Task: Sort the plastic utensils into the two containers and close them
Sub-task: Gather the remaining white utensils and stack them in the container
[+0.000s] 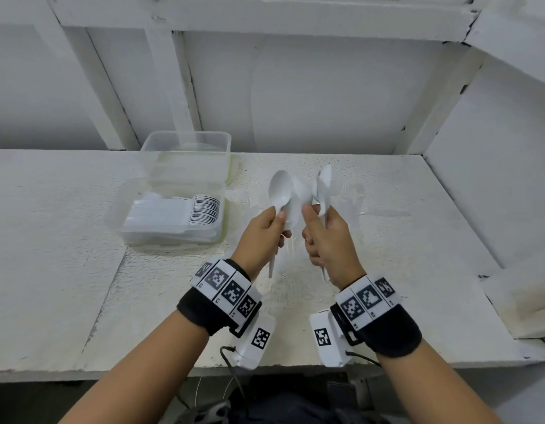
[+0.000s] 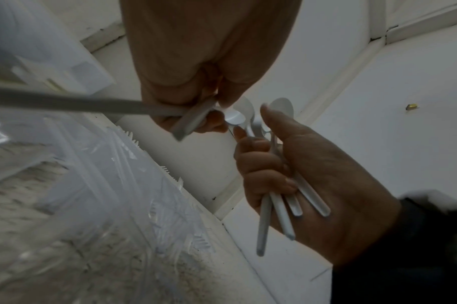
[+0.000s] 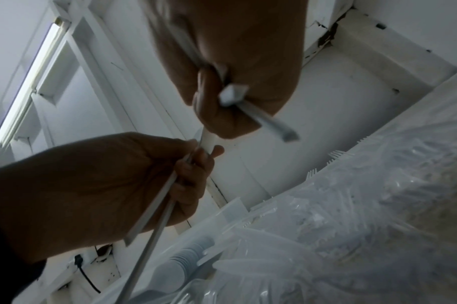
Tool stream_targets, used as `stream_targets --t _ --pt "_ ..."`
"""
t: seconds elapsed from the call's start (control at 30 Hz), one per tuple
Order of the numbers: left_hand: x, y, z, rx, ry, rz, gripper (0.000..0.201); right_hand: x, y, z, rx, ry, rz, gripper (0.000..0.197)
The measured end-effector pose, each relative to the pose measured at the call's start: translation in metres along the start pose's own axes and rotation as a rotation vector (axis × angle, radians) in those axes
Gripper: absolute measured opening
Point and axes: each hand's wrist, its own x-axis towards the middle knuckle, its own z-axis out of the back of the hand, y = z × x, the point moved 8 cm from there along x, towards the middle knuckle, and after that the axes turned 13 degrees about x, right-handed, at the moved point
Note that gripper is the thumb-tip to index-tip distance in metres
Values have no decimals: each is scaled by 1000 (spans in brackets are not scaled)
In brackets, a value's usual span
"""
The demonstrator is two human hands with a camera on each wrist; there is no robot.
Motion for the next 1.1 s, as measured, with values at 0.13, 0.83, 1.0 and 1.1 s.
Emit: stream_targets --t 0.13,0.83,1.0,1.1 --pt "-4 0 3 10 20 -1 24 1 2 -3 -177 -41 119 19" --pt "-33 6 -20 -164 515 147 28 8 4 3 -54 -97 169 19" --pt "-30 9 -17 -195 453 172 29 5 8 0 -17 -118 145 12" --pt "-22 10 -2 -182 272 146 29 5 8 -1 44 -109 86 8"
